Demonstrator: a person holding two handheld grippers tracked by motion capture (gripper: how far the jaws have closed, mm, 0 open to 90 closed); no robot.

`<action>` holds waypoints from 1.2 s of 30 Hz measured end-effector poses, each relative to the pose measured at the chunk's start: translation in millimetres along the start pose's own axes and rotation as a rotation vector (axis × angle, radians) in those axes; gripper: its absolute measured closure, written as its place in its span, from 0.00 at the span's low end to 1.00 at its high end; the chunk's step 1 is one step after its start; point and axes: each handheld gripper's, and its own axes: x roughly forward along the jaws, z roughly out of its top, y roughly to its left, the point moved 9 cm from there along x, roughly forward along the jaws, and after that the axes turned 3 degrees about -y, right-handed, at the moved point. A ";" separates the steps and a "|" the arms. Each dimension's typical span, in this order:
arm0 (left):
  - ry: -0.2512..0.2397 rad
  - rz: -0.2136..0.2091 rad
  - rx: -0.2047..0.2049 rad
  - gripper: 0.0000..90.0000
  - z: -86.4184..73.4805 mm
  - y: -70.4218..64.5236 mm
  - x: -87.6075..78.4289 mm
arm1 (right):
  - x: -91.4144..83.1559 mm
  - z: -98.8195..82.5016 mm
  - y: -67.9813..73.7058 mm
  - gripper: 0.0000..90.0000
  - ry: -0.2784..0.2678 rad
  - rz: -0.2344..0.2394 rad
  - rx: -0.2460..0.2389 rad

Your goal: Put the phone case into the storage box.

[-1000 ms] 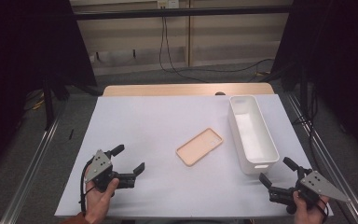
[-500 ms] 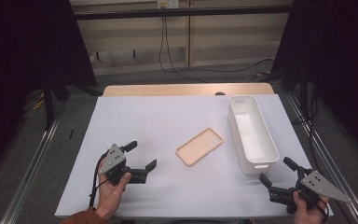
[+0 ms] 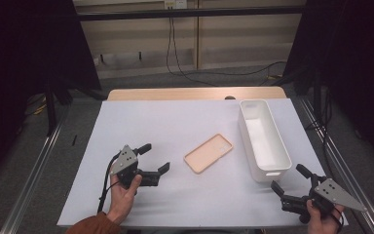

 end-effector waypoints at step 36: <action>0.144 -0.099 0.059 0.05 2.8 -1.4 81.0 | 0.4 -0.1 1.1 0.00 0.000 0.007 0.001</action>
